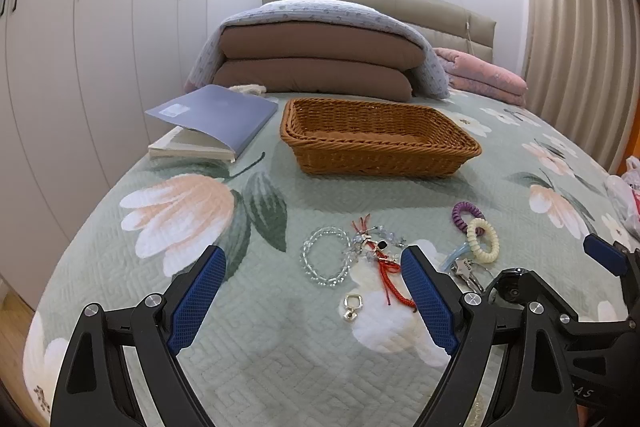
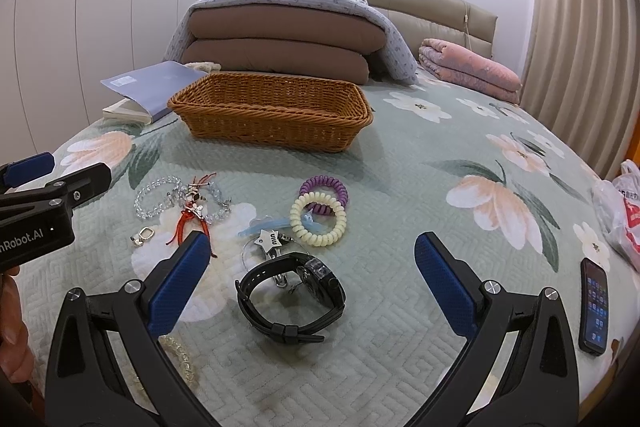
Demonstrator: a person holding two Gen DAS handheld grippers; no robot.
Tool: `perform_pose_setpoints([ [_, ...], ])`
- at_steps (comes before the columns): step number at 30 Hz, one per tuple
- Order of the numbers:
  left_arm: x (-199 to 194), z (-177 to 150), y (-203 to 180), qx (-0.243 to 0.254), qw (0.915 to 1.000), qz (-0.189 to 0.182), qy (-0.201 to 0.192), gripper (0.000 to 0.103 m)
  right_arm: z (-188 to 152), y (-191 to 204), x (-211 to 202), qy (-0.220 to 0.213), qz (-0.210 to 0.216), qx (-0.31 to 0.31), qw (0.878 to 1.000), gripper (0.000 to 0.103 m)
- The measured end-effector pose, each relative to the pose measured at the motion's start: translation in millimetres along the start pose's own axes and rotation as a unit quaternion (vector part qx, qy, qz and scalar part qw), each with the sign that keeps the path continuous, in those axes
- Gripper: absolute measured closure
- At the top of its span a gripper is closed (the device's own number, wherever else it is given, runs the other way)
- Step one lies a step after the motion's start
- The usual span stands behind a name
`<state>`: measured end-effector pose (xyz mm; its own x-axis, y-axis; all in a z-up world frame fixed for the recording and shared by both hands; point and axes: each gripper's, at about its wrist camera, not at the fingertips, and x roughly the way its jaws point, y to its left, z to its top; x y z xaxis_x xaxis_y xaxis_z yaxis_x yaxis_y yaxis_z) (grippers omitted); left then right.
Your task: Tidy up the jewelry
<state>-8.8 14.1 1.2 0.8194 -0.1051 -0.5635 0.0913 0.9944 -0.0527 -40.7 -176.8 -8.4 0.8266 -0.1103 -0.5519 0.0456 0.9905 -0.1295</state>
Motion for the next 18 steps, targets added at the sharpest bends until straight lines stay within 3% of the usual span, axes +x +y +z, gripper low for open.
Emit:
perform_pose_setpoints([
  [11, 12.7, 2.7, 30.5, -0.009, 0.9994, 0.008, 0.033, 0.013, -0.4, -11.1, 7.7, -0.006, -0.015, 0.013, 1.0, 0.0],
  [15, 22.3, 8.3, 56.2, -0.023, 0.9969, -0.028, 0.069, 0.013, 4.3, -38.2, 7.5, -0.022, -0.022, 0.041, 0.999, 0.0],
  [18, 29.5, 15.0, 66.3, -0.03, 0.9935, -0.064, 0.089, 0.013, 11.4, -68.4, 10.1, -0.029, 0.008, 0.088, 0.996, 0.0],
])
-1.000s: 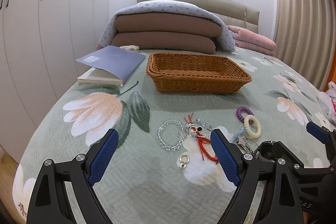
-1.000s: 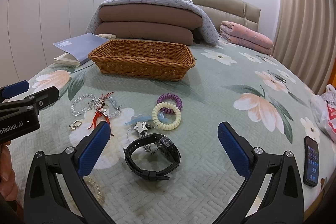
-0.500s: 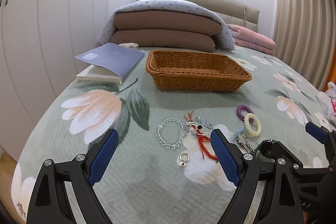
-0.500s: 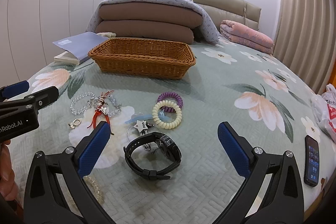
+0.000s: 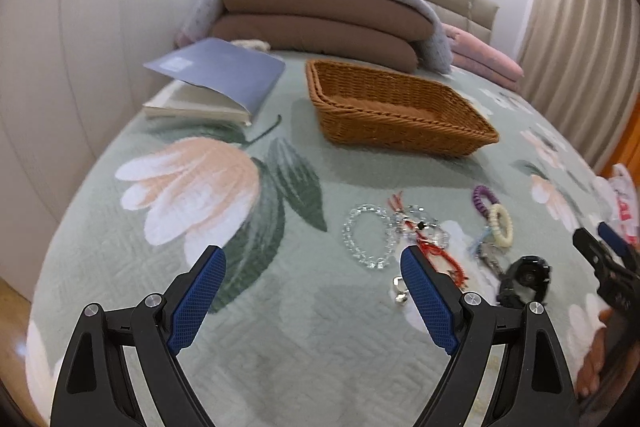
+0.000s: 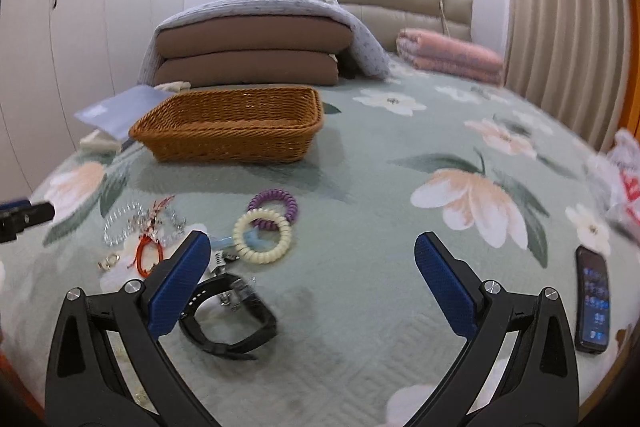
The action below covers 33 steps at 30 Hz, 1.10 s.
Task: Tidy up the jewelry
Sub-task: 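Grasp the cream coil bracelet with the right tool while the left tool grasps the clear bead bracelet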
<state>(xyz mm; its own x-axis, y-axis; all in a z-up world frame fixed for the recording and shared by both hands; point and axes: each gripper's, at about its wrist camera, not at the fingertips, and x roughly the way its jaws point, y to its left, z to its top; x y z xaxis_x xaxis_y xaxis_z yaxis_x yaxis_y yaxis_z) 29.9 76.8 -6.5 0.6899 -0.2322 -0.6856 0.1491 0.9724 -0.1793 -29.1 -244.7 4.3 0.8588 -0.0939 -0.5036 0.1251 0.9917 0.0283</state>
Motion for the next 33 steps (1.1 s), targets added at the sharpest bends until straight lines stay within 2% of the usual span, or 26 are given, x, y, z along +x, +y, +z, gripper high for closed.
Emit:
perform_pose_setpoints([
  [3, 13.2, 9.3, 0.2, -0.003, 0.9987, -0.043, 0.026, 0.013, 10.6, -12.2, 8.1, 0.042, 0.006, 0.002, 0.999, 0.004],
  [7, 39.4, 21.1, -3.2, 0.015, 0.9959, -0.065, 0.06, 0.014, 27.7, -23.4, 30.2, 0.09, 0.012, -0.023, 0.996, 0.027],
  [11, 66.6, 30.1, -13.2, 0.045, 0.9921, -0.072, 0.093, 0.014, 36.5, -25.0, 64.5, 0.145, 0.045, -0.024, 0.988, 0.046],
  [12, 72.1, 32.1, -15.9, 0.052, 0.9912, -0.072, 0.098, 0.018, 36.9, -25.0, 75.0, 0.16, 0.054, -0.021, 0.985, 0.05],
  [13, 77.3, 33.6, -17.7, 0.057, 0.9906, -0.07, 0.103, 0.029, 35.9, -24.3, 86.1, 0.176, 0.065, -0.018, 0.982, 0.057],
  [14, 82.5, 34.6, -18.8, 0.061, 0.9893, -0.07, 0.112, 0.035, 34.7, -23.1, 92.4, 0.183, 0.072, -0.016, 0.98, 0.061],
  [15, 87.8, 35.3, -18.6, 0.062, 0.9878, -0.074, 0.122, 0.042, 31.0, -21.7, 103.5, 0.199, 0.087, -0.01, 0.976, 0.062],
  [18, 95.6, 35.4, -13.9, 0.056, 0.986, -0.082, 0.134, 0.042, 22.7, -10.5, 119.9, 0.202, 0.096, -0.018, 0.974, 0.062],
  [23, 107.6, 32.6, -18.3, 0.066, 0.9826, -0.09, 0.149, 0.061, 14.2, 8.3, 134.5, 0.224, 0.102, -0.035, 0.969, 0.073],
  [25, 111.9, 28.7, -24.7, 0.079, 0.9826, -0.076, 0.15, 0.063, 9.7, 13.7, 141.2, 0.228, 0.094, -0.043, 0.968, 0.074],
  [27, 112.8, 28.4, -31.6, 0.09, 0.9832, -0.066, 0.145, 0.065, 5.8, 18.9, 146.5, 0.23, 0.087, -0.052, 0.968, 0.083],
  [28, 113.8, 28.3, -34.6, 0.094, 0.9834, -0.059, 0.143, 0.071, 3.9, 21.7, 149.0, 0.233, 0.084, -0.057, 0.967, 0.09],
  [29, 115.0, 28.3, -37.2, 0.099, 0.9833, -0.053, 0.143, 0.075, 2.9, 21.5, 148.6, 0.233, 0.081, -0.061, 0.967, 0.092],
  [31, 114.5, 28.2, -41.2, 0.107, 0.9832, -0.047, 0.14, 0.096, 2.7, 26.7, 146.8, 0.226, 0.076, -0.072, 0.968, 0.092],
  [33, 113.3, 29.0, -42.2, 0.107, 0.9836, -0.047, 0.138, 0.096, 4.0, 29.3, 140.4, 0.217, 0.08, -0.075, 0.97, 0.092],
])
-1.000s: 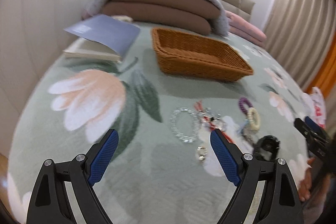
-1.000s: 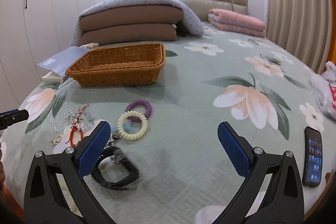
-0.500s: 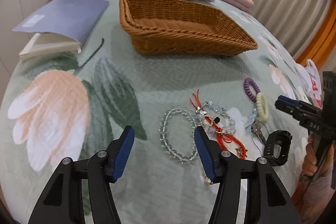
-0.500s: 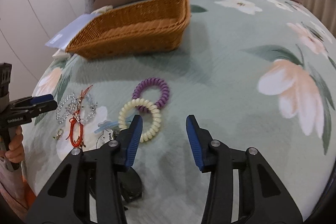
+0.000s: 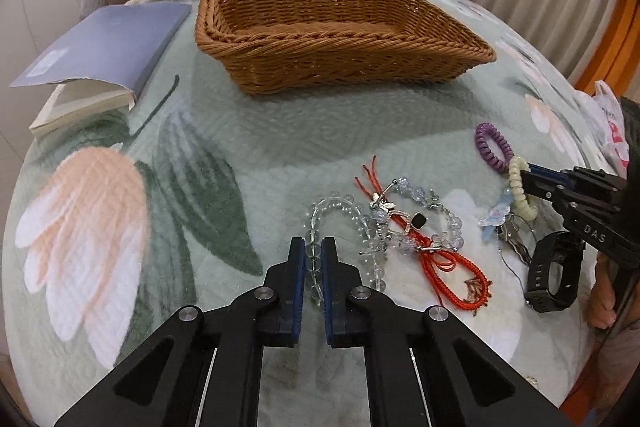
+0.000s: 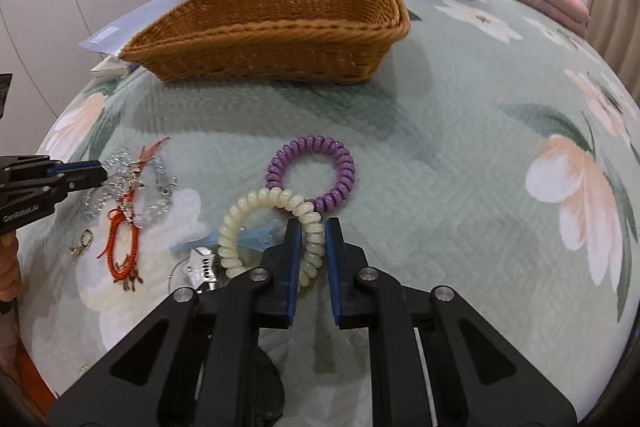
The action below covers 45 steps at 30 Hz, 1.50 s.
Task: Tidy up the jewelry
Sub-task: 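Grasp the cream coil bracelet with the right tool while the left tool grasps the clear bead bracelet, then carry both bracelets into the wicker basket and open both tools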
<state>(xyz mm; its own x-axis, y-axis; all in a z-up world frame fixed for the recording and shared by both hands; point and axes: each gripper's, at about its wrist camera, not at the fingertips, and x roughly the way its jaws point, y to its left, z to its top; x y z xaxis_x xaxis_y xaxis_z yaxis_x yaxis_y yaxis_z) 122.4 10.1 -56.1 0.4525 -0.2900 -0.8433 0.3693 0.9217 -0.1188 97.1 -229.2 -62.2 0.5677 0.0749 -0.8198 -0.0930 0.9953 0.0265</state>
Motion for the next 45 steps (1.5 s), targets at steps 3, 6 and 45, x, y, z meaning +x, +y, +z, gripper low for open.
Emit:
perform_pose_setpoints([
  [3, -3.2, -2.6, 0.3, 0.0, 1.0, -0.004, -0.007, 0.096, -0.7, 2.1, -10.3, -0.01, 0.004, -0.005, 1.0, 0.092],
  [6, -11.3, -5.6, 2.4, -0.004, 0.9995, -0.025, -0.019, 0.096, -0.7, 2.9, -22.5, -0.022, 0.003, -0.009, 1.0, 0.092],
  [45, 25.1, 170.4, -0.1, -0.022, 0.9945, -0.084, -0.059, 0.096, 203.3, -20.2, 52.1, 0.051, 0.011, 0.079, 0.996, 0.092],
])
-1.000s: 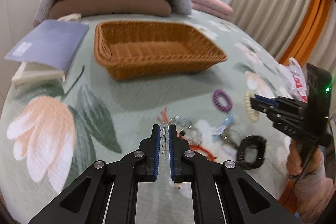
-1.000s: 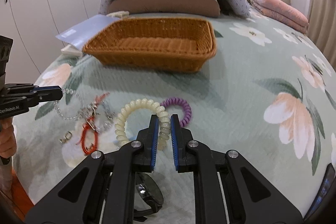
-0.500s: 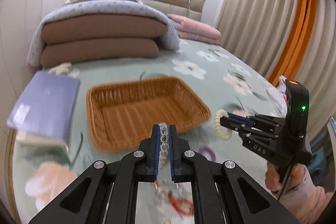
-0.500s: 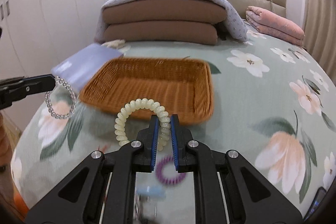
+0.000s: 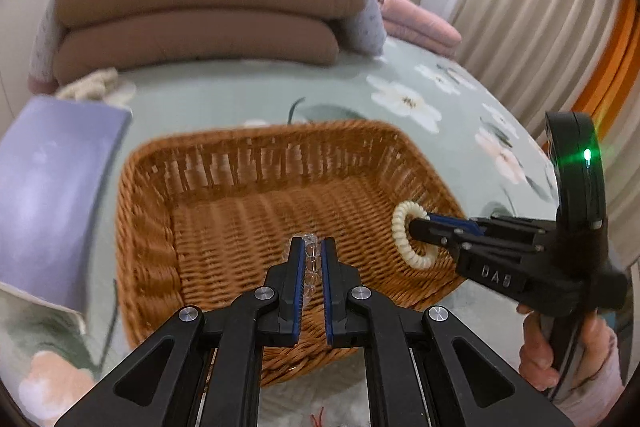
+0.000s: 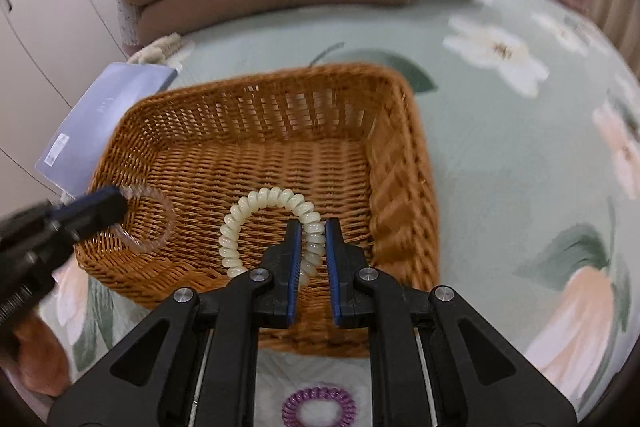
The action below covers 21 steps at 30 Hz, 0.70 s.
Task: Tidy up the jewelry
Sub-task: 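Carry both bracelets into the wicker basket and open both tools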
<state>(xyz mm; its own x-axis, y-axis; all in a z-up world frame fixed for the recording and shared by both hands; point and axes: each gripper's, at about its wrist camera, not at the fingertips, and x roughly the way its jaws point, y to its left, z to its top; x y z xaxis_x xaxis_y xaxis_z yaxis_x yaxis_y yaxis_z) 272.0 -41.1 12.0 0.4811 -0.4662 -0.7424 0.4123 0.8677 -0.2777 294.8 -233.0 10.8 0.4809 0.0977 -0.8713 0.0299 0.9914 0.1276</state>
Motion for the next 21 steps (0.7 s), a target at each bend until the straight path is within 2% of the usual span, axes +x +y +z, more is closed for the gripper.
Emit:
perform_pose_setpoints([
  [8, 4.5, -8.1, 2.8, -0.001, 0.9998, -0.014, 0.012, 0.095, -6.0, -15.6, 13.4, 0.006, 0.015, 0.019, 1.0, 0.091],
  [12, 2.8, -12.9, 3.5, -0.004, 0.9997, -0.015, 0.018, 0.088, -7.5, -13.3, 8.7, 0.0, 0.009, 0.013, 1.0, 0.091],
  [17, -17.5, -22.4, -0.9, 0.007, 0.9997, -0.024, 0.0, 0.078, -21.3, -15.2, -28.6, -0.063, 0.046, 0.025, 0.997, 0.091],
  [21, -44.5, -32.2, -9.4, 0.024, 0.9991, -0.023, -0.028, 0.062, -41.9, -10.0, -58.0, -0.12, 0.081, 0.008, 0.989, 0.091],
])
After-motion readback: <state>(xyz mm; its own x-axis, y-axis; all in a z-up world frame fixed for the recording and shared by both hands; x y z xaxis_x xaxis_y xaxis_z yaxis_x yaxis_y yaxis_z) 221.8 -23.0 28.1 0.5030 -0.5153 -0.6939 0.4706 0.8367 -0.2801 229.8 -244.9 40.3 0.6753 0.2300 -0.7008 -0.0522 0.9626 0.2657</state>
